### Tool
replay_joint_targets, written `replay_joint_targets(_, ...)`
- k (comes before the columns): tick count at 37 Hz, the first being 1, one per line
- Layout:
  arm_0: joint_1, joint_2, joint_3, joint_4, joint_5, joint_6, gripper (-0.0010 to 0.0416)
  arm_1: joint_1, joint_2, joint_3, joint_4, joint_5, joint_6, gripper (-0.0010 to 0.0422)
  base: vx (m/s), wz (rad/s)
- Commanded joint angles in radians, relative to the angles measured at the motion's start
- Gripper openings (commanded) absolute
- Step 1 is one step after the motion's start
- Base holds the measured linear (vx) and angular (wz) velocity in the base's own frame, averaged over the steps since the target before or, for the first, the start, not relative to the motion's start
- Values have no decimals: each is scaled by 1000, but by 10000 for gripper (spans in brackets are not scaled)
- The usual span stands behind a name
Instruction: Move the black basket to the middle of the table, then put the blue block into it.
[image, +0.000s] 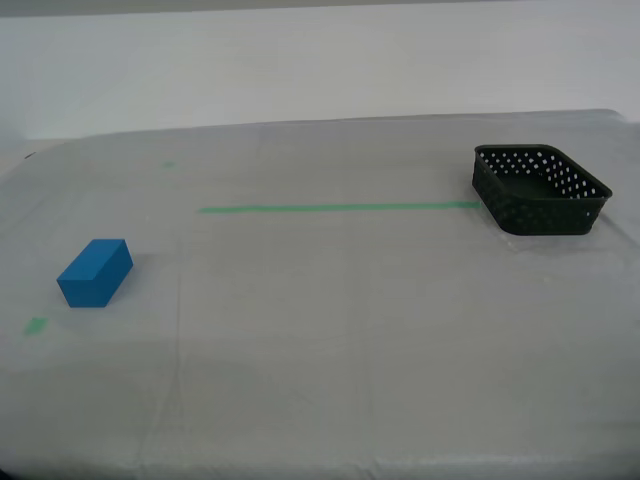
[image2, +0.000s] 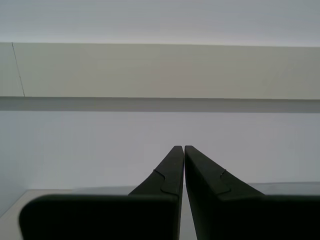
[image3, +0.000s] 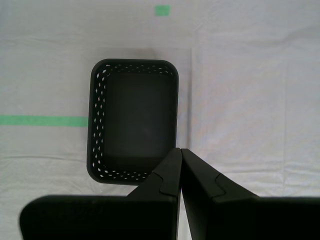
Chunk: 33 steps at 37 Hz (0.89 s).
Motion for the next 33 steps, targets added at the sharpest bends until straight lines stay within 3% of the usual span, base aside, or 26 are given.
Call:
replay_joint_targets(1, 0, 14, 17, -6, 2, -10, 0, 0, 0, 1, 6, 2, 2, 0, 0, 0)
replay_joint_targets(4, 0, 21, 28, -5, 1, -10, 0, 0, 0, 0, 5, 2, 2, 0, 0, 0)
replay_joint_targets(8, 0, 20, 30, 30, 2, -50, 0, 0, 0, 1, 6, 2, 2, 0, 0, 0)
replay_joint_targets(23, 0, 16, 30, 33, 6, -42, 9, 0, 0, 1, 6, 2, 2, 0, 0, 0)
replay_joint_targets(33, 0, 16, 28, 33, 50, -43, 126, 0, 0, 1, 6, 2, 2, 0, 0, 0)
